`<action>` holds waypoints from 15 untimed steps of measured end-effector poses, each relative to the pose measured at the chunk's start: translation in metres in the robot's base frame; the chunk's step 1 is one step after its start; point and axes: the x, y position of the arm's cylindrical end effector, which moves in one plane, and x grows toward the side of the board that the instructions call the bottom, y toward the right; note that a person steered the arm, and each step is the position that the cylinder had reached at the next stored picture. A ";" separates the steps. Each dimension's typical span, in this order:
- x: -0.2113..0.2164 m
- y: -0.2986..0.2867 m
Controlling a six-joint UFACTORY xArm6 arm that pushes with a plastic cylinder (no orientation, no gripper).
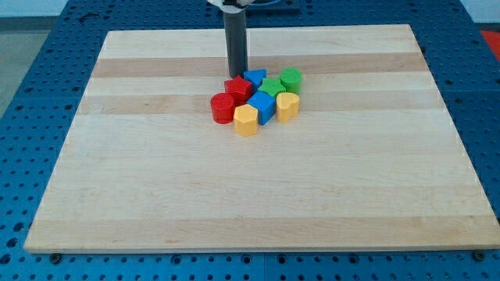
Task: Push the green circle right and down a bit
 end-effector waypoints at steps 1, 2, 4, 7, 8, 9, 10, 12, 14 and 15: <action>-0.015 -0.022; -0.021 -0.024; -0.021 -0.024; -0.012 0.068; 0.009 0.068; 0.011 0.069; 0.012 0.076; 0.003 0.142; 0.017 0.113; 0.017 0.090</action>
